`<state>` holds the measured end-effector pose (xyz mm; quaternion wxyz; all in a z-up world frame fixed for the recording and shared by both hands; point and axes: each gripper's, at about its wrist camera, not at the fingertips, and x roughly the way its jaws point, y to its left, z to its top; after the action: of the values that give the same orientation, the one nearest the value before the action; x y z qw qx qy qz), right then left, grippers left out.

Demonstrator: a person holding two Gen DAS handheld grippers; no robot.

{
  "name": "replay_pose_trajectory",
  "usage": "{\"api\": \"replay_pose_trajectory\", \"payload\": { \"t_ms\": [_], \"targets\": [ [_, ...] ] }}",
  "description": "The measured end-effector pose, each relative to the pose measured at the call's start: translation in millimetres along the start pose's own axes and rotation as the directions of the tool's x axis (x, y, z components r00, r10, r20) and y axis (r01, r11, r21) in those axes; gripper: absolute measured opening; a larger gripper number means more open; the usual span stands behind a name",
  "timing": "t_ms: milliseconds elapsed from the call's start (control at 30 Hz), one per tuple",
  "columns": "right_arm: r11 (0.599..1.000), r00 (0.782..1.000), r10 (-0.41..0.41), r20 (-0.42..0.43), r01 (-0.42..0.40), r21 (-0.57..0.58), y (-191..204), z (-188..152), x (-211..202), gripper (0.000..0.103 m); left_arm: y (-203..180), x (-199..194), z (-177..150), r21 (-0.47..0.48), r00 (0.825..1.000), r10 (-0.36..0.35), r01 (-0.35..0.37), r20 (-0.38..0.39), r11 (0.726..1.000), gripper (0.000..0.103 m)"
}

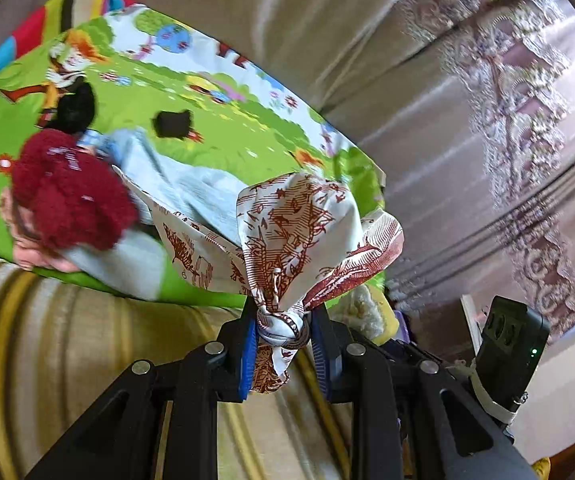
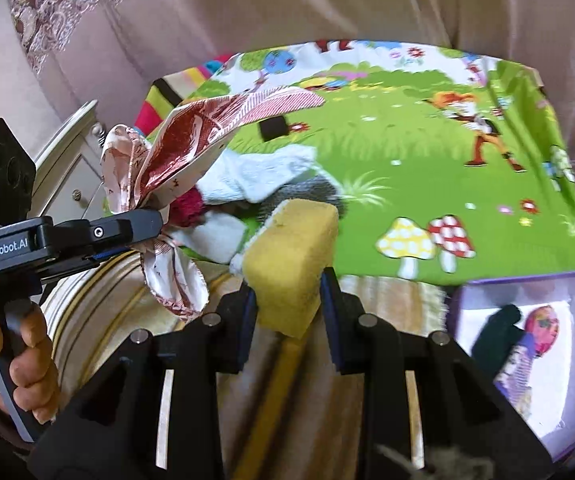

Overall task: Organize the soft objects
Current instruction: 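Lift the scarf and the sponge and carry both toward the purple-edged box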

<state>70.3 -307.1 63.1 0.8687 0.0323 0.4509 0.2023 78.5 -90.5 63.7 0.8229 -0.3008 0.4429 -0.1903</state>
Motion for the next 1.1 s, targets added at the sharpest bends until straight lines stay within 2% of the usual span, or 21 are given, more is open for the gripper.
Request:
{"api": "replay_pose_trajectory", "payload": {
  "t_ms": [300,600,767,967,1033,1100],
  "targets": [
    [0.988,0.993,-0.103,0.061,0.095,0.12,-62.0,-17.3,-42.5,0.034,-49.7,33.1,-15.6,0.074,0.993,-0.084,0.09,-0.082,0.993,0.025],
    [0.944,0.961,-0.26,0.091,0.234,0.231,-126.3,-37.2,-84.5,0.035,-108.3,79.2,-34.8,0.167,0.972,-0.128,0.161,-0.196,0.973,0.025],
    [0.918,0.944,-0.316,0.09,0.281,0.28,-151.9,-47.4,-100.6,0.036,-134.5,104.2,-47.2,0.2,0.957,-0.131,0.186,-0.26,0.962,0.025],
    [0.905,0.936,-0.338,0.099,0.294,0.309,-166.5,-55.0,-113.3,0.036,-158.4,132.6,-58.2,0.243,0.945,-0.102,0.183,-0.312,0.953,0.025],
    [0.901,0.933,-0.347,0.098,0.302,0.312,-169.4,-56.4,-115.0,0.036,-163.8,143.6,-59.8,0.253,0.943,-0.08,0.168,-0.325,0.953,0.03],
    [0.895,0.929,-0.357,0.094,0.312,0.318,-172.4,-56.8,-115.2,0.041,-165.0,152.8,-61.8,0.256,0.939,-0.053,0.147,-0.341,0.955,0.043]
  ]
}}
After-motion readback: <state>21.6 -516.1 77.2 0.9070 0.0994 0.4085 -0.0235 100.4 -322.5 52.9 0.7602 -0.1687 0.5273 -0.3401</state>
